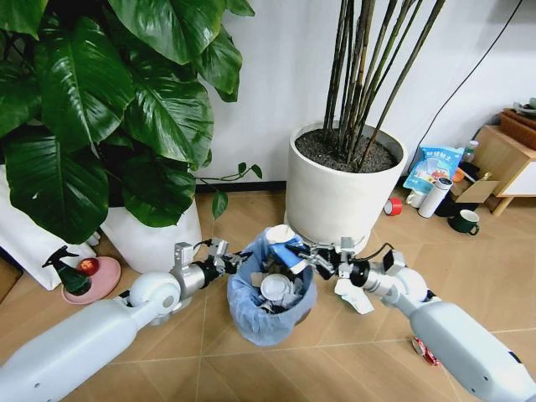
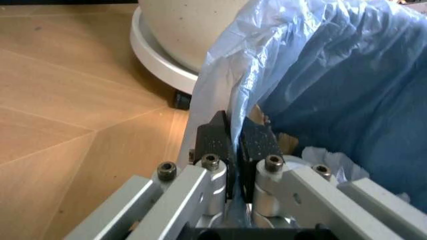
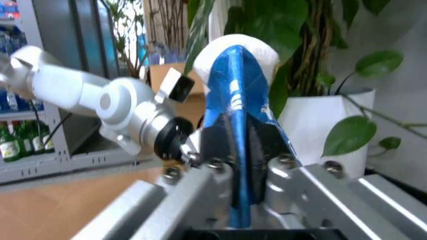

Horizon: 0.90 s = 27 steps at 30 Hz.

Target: Pick up the trash bin and place the garbage on the floor into it.

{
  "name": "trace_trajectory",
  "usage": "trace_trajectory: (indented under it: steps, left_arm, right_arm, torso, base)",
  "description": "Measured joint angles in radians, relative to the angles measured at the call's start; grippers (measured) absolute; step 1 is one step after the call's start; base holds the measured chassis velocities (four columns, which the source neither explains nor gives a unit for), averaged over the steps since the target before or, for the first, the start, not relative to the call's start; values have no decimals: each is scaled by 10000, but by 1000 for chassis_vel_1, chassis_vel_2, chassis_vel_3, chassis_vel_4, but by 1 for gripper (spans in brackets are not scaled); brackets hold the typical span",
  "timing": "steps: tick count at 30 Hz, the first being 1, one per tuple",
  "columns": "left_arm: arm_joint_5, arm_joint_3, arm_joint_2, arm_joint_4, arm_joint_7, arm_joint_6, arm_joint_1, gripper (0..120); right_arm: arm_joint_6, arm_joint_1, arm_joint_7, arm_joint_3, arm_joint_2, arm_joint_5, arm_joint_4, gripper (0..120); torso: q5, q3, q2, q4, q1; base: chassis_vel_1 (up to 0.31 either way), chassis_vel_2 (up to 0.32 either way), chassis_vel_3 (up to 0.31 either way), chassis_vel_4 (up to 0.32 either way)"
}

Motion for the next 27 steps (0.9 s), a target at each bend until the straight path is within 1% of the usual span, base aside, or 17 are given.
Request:
trace_trajectory:
  steps: [1,2,3,8,9,10,11,12,13,15,18,19,21,23,24,27]
  left_arm:
    - [-16,56,-27,-19,-14,4,-29,0]
    - [-31,92,-45,-34,-32,9,-44,0]
    - [-31,92,-45,-34,-32,9,-44,0]
    - [-72,200,-263,-56,-152,55,-50,0]
    - [-72,200,-263,-56,-152,55,-50,0]
    - [-86,200,-295,-61,-180,64,-67,0]
    - [-110,200,-306,-69,-204,69,-94,0]
    - [-128,190,-300,-80,-223,74,-116,0]
    - [-128,190,-300,-80,-223,74,-116,0]
    - [-160,127,-135,-141,-257,86,-126,0]
    - [-168,-193,176,-256,-282,93,44,0]
    - [-168,-193,176,-256,-282,93,44,0]
    - [-200,-593,446,-412,-281,102,287,0]
    - [-209,-1053,697,-520,-267,108,572,0]
    - [-209,-1053,697,-520,-267,108,572,0]
    - [-215,-1642,959,-681,-221,110,962,0]
  right_arm:
    - [-18,37,8,-47,-15,-90,-58,12]
    - [-24,64,21,-83,-40,-177,-110,18]
    - [-24,64,21,-83,-40,-177,-110,18]
    - [-51,90,109,-125,-205,-327,-122,39]
    - [-51,90,109,-125,-205,-327,-122,39]
    - [-55,84,129,-86,-238,-321,-101,45]
    - [-57,60,145,-21,-262,-303,-68,48]
    - [-57,3,180,60,-284,-279,-26,54]
    - [-57,3,180,60,-284,-279,-26,54]
    - [-55,-184,393,292,-331,-160,96,63]
    - [-17,-534,1358,833,-440,12,286,77]
    - [-17,-534,1358,833,-440,12,286,77]
    - [-14,-917,2493,1408,-655,-75,372,86]
    - [-14,-1286,3317,1845,-907,-348,352,94]
    - [-14,-1286,3317,1845,-907,-348,352,94]
    - [-140,-1939,4359,2468,-1235,-1016,152,100]
  torso:
    - [1,0,0,-1,0]
    - [1,0,0,-2,0]
    - [1,0,0,-2,0]
    - [0,0,0,-2,0]
    - [0,0,0,-2,0]
    - [1,0,-1,-2,0]
    - [0,0,-1,-2,0]
    - [-1,0,-1,-2,0]
    - [-1,0,-1,-2,0]
    - [3,0,-1,-2,0]
    - [2,0,-1,0,0]
    - [2,0,-1,0,0]
    - [1,0,-1,2,0]
    - [-1,-1,-1,-2,0]
    - [-1,-1,-1,-2,0]
    - [0,-1,-1,-2,-1]
  base:
    - [0,0,0,0]
    - [0,0,0,0]
    - [0,0,0,0]
    - [0,0,0,0]
    - [0,0,0,0]
    - [0,0,0,0]
    - [0,0,0,0]
    - [0,0,0,0]
    - [0,0,0,0]
    - [0,0,0,0]
    - [0,0,0,0]
    - [0,0,0,0]
    - [0,0,0,0]
    - [0,0,0,0]
    - [0,0,0,0]
    - [0,0,0,0]
